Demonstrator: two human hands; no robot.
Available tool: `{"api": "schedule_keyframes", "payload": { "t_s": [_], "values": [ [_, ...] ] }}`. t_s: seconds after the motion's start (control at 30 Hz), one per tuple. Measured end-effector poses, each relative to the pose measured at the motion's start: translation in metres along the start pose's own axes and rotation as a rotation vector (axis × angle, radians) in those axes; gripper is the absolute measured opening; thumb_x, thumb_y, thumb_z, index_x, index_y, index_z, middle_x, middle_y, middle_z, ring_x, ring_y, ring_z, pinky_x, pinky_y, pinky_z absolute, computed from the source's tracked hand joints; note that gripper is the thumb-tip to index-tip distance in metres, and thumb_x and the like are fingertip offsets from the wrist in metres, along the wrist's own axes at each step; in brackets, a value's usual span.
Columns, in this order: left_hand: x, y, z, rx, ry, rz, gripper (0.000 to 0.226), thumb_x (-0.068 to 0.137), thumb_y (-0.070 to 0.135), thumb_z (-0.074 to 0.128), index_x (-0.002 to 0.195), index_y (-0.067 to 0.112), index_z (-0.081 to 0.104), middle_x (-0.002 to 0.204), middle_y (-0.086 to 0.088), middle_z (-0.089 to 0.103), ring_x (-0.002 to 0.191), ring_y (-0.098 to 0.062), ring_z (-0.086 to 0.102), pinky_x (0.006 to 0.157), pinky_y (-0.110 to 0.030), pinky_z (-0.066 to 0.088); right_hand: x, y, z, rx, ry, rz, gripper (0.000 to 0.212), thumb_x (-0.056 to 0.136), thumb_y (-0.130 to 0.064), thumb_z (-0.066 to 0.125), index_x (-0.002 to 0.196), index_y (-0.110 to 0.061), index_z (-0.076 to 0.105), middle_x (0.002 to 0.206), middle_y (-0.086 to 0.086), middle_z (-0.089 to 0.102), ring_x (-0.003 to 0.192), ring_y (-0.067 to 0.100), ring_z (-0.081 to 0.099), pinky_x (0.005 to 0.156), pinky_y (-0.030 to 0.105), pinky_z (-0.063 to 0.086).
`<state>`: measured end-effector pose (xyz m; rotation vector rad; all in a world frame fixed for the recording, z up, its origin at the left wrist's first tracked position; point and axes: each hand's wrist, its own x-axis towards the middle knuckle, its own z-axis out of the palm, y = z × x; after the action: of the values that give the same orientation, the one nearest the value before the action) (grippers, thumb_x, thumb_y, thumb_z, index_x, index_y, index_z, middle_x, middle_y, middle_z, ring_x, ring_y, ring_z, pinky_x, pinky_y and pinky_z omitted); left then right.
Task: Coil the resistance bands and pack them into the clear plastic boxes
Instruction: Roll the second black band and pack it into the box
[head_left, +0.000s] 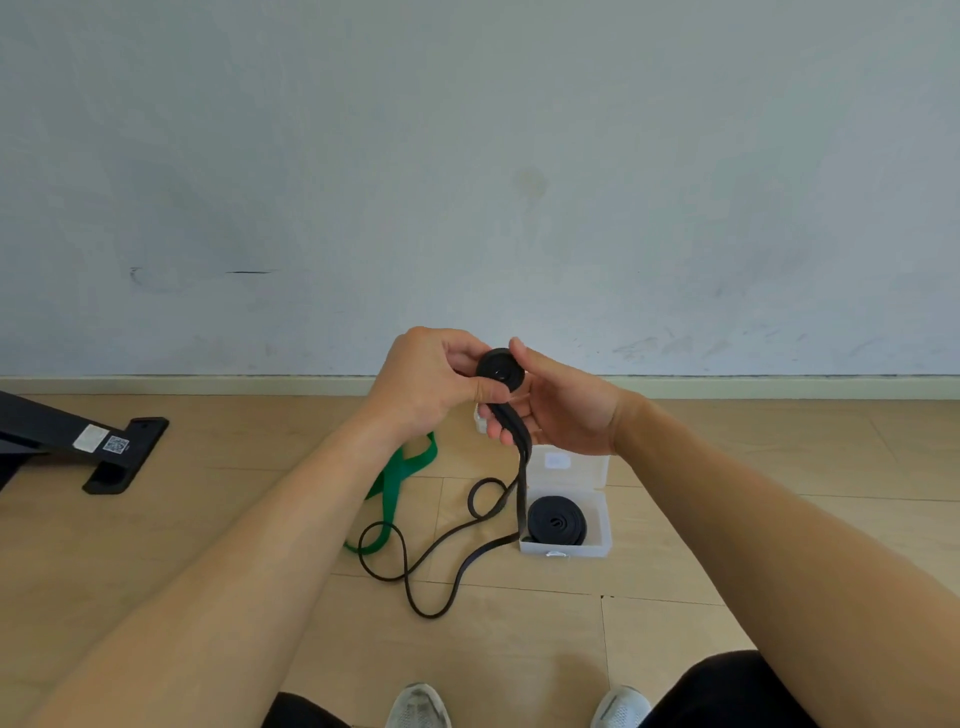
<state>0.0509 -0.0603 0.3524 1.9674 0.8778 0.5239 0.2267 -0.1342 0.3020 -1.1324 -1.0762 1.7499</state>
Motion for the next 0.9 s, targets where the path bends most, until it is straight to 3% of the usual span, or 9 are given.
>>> {"api": "schedule_keyframes", "payload": {
  "t_s": [0.13,0.23,0.3,0.43,0.53,0.63,0.77,0.9],
  "values": [
    [0.001,-0.002,-0.003,0.176,-0.029,-0.035,0.028,0.069,0.014,0.091,0.09,0.025,0.076,0.075,0.012,0.077,0.072,0.004,0.07,0.067,-0.005,0.046,-0.002,-0.003,-0.006,-0.218,0.065,0.112,0.081,0.087,-0.081,0.036,0.096,-0.009,0.071,0.09,0.012,0.068,0.079,0.021,0.063,0.09,0.035,0.048],
    [0.002,-0.004,-0.005,0.324,-0.077,-0.049,0.029,0.069,0.02,0.092,0.087,0.032,0.073,0.08,0.014,0.075,0.076,0.002,0.068,0.07,-0.014,0.046,-0.003,-0.003,-0.005,-0.4,0.161,0.229,0.092,0.079,-0.086,0.031,0.096,-0.007,0.075,0.086,0.01,0.074,0.082,0.02,0.069,0.088,0.032,0.051],
    [0.002,-0.004,-0.005,0.407,-0.11,-0.053,0.028,0.071,0.021,0.091,0.091,0.031,0.073,0.085,0.012,0.073,0.083,-0.001,0.066,0.074,-0.018,0.048,-0.003,-0.004,-0.003,-0.47,0.203,0.229,0.096,0.084,-0.084,0.025,0.099,-0.005,0.077,0.084,0.007,0.075,0.08,0.018,0.07,0.09,0.032,0.052],
    [0.005,-0.002,-0.005,0.557,-0.157,-0.002,0.033,0.078,0.021,0.086,0.109,0.022,0.074,0.095,0.001,0.073,0.088,-0.016,0.067,0.082,-0.031,0.054,-0.003,-0.003,0.003,-0.45,0.266,0.125,0.079,0.084,-0.076,0.044,0.097,-0.004,0.074,0.075,0.004,0.07,0.072,0.014,0.063,0.067,0.015,0.048],
    [0.004,-0.005,-0.002,0.63,-0.152,0.042,0.029,0.083,0.022,0.082,0.11,0.022,0.072,0.098,0.001,0.071,0.091,-0.018,0.065,0.084,-0.036,0.053,0.001,0.004,0.001,-0.328,0.267,0.091,0.07,0.087,-0.067,0.056,0.104,-0.001,0.074,0.08,0.006,0.069,0.077,0.016,0.063,0.08,0.024,0.049],
    [0.002,-0.016,-0.001,0.479,-0.078,0.074,0.021,0.086,0.019,0.078,0.104,0.027,0.07,0.096,0.008,0.071,0.094,-0.013,0.065,0.086,-0.03,0.052,0.003,0.009,-0.002,-0.201,0.244,0.041,0.064,0.089,-0.061,0.058,0.105,-0.001,0.073,0.081,0.007,0.067,0.08,0.018,0.061,0.087,0.035,0.044],
    [-0.007,-0.022,0.011,-0.054,0.09,-0.004,0.021,0.085,0.008,0.078,0.103,0.017,0.071,0.094,0.001,0.077,0.087,-0.015,0.073,0.086,-0.027,0.056,0.003,0.008,0.0,-0.036,0.177,-0.053,0.052,0.095,-0.055,0.054,0.108,-0.006,0.067,0.08,0.003,0.064,0.076,0.016,0.057,0.079,0.029,0.04],
    [-0.006,-0.022,0.021,-0.393,0.17,-0.084,0.026,0.085,0.009,0.079,0.111,0.011,0.072,0.095,-0.014,0.077,0.085,-0.038,0.073,0.093,-0.047,0.057,0.006,0.008,0.007,0.153,0.157,-0.135,0.05,0.097,-0.051,0.046,0.115,-0.008,0.064,0.079,0.005,0.06,0.074,0.016,0.056,0.077,0.029,0.043]
  ]
}}
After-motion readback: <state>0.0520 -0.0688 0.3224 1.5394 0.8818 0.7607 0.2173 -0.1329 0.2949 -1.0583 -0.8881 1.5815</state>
